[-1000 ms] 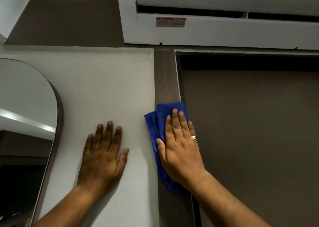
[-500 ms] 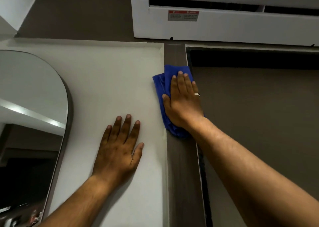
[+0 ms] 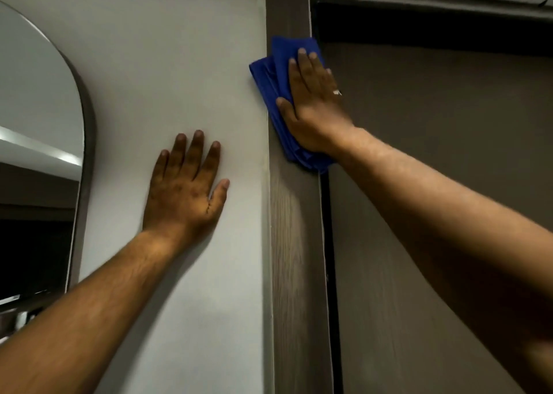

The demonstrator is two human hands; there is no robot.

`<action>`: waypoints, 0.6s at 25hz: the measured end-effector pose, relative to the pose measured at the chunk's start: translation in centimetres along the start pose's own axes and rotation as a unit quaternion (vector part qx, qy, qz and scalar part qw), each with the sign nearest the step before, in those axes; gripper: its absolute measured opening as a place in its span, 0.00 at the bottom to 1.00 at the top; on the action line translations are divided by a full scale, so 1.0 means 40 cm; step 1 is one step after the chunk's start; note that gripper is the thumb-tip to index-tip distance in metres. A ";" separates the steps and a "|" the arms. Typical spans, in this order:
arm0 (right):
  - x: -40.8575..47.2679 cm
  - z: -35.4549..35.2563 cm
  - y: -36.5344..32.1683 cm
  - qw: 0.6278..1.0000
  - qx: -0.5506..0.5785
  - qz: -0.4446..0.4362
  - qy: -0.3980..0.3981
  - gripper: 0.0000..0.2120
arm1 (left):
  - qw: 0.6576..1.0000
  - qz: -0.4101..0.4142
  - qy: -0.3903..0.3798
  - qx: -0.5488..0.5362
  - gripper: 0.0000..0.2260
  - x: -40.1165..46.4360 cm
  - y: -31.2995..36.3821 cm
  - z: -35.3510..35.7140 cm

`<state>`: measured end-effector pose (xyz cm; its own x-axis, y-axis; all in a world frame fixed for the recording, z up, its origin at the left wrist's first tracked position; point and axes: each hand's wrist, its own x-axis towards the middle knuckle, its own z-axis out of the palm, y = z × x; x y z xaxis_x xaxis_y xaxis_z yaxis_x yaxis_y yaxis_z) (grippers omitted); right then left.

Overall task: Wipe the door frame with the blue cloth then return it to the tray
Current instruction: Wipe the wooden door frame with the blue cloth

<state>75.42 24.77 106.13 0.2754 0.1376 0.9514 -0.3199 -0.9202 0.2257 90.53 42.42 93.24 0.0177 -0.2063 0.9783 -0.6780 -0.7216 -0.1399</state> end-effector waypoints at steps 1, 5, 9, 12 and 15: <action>0.010 0.002 0.003 1.000 -0.007 0.003 -0.002 0.31 | 1.000 0.001 0.002 0.000 0.29 -0.002 -0.003 0.003; -0.152 0.030 -0.020 0.996 -0.027 -0.083 -0.003 0.32 | 1.000 0.008 0.010 -0.006 0.27 -0.001 -0.004 0.005; -0.420 0.085 -0.070 0.991 -0.041 -0.124 -0.005 0.31 | 1.000 -0.002 0.022 -0.013 0.26 0.004 0.006 -0.006; -0.335 0.067 -0.041 0.990 -0.074 -0.122 -0.003 0.32 | 1.000 -0.007 0.008 -0.009 0.27 0.000 0.015 -0.016; -0.159 0.021 -0.005 0.995 -0.071 -0.068 -0.017 0.32 | 1.000 -0.008 0.002 -0.007 0.26 -0.011 0.013 -0.011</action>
<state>74.50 23.76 99.85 0.3540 0.2424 0.9033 -0.4011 -0.8331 0.3808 89.85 42.40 92.81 0.0246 -0.1921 0.9811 -0.6872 -0.7160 -0.1229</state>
